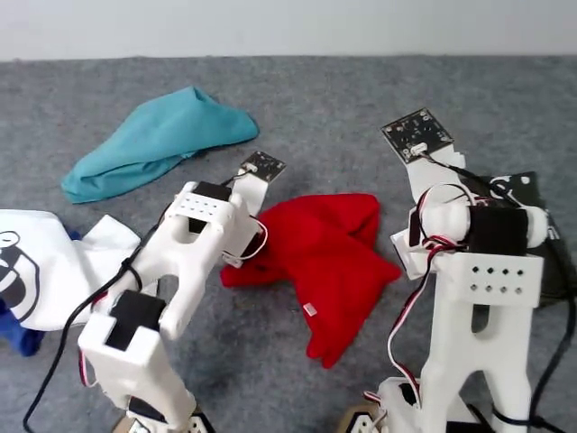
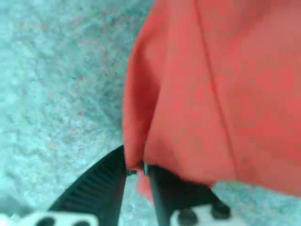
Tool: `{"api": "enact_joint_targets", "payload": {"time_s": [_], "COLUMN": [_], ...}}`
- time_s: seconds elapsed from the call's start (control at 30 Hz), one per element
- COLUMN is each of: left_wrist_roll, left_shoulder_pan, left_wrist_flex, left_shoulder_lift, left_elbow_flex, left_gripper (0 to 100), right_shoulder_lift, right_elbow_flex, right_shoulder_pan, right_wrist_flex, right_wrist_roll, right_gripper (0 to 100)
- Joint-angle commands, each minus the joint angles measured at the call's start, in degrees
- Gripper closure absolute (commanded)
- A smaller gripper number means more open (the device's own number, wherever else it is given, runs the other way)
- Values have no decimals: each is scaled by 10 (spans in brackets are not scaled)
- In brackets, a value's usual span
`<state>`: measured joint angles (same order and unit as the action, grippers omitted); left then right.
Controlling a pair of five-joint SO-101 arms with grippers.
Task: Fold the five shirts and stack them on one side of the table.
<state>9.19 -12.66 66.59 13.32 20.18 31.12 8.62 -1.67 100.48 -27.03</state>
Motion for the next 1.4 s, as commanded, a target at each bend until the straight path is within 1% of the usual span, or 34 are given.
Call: {"api": "enact_joint_targets", "payload": {"time_s": [0.0,0.13,0.5,0.6,0.83,0.9,1.0,1.07,1.2,1.3,1.37], "left_wrist_roll": [-5,-4,-4,-4,-1,11,18,18,21,33,34], "left_shoulder_pan": [2,2,12,42,107,122,146,168,226,256,272], "left_wrist_flex": [20,46,45,55,124,137,157,171,174,176,176], "left_shoulder_lift": [-59,-75,-98,-162,-354,-404,-458,-488,-536,-558,-564], "left_elbow_flex": [-10,-10,-14,-23,-42,-42,-41,-41,-41,-40,-40], "left_gripper": [987,985,991,991,991,991,991,991,991,991,991], "right_shoulder_lift": [18,18,18,18,18,18,18,18,17,16,16], "right_elbow_flex": [-3,-3,-2,-2,44,51,62,76,122,179,220], "right_shoulder_pan": [0,0,0,0,1,3,32,67,146,198,222], "right_wrist_flex": [19,19,20,20,18,18,18,18,2,-16,-32], "right_wrist_roll": [6,6,7,7,7,7,7,4,0,-33,-40], "right_gripper": [648,648,648,648,648,648,648,648,649,649,649]}}
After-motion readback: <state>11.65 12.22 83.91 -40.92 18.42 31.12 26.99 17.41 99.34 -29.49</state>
